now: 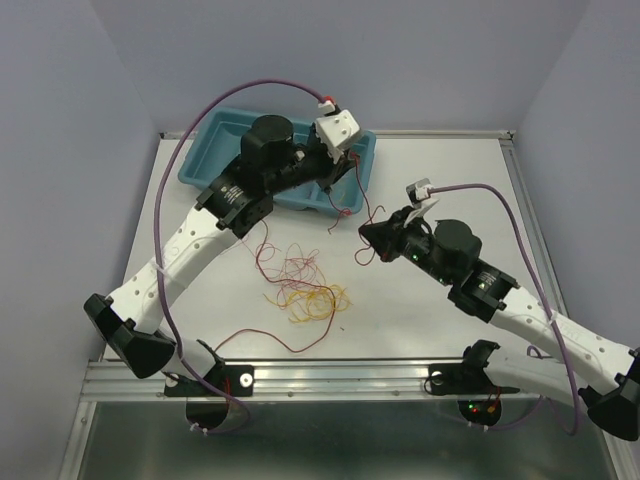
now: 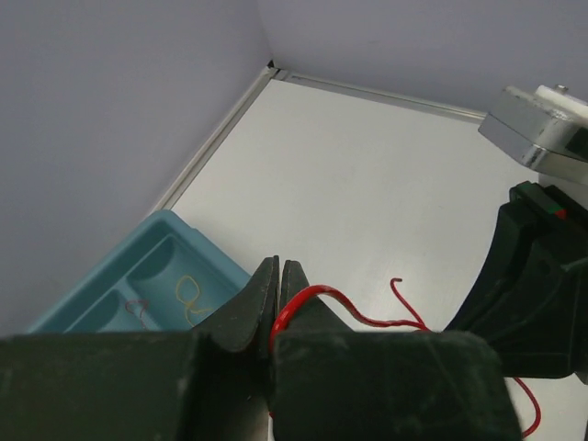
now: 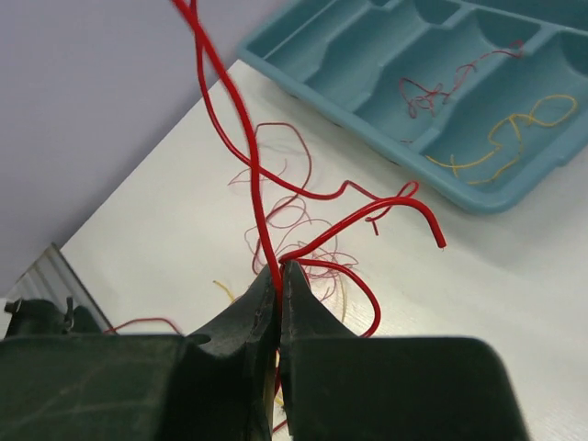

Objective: Untangle the cables

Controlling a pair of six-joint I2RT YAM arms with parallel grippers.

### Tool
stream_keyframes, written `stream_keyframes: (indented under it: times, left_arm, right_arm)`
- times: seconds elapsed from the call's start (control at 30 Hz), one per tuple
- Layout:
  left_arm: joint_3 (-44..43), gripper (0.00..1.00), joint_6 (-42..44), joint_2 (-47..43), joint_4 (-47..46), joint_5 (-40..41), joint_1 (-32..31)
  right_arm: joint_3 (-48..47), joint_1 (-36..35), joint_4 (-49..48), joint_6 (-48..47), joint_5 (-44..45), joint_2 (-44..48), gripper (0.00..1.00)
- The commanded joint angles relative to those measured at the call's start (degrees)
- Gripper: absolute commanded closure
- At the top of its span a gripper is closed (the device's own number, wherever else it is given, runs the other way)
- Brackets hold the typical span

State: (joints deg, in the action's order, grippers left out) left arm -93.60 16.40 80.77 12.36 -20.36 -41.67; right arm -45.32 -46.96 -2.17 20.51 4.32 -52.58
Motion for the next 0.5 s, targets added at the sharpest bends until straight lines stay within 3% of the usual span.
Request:
stream_keyframes:
  times: [0.0, 0.2, 0.47]
  left_arm:
    - [-4.3, 1.0, -0.5, -1.58, 7.5, 3.56, -3.76]
    - [-5.89, 1.0, -0.06, -1.85, 9.96, 12.09, -5.0]
    - [-7.73, 1.0, -2.6, 0.0, 12.34, 14.81, -4.91]
  right_arm:
    - [-0.12, -0.24, -5.46, -4.34, -11.51, -0.51, 0.99]
    - [-0.29, -0.24, -5.65, -5.22, -8.8, -4.54, 0.99]
    - [0.32, -0.24, -9.86, -4.34, -7.22, -10.61, 0.99]
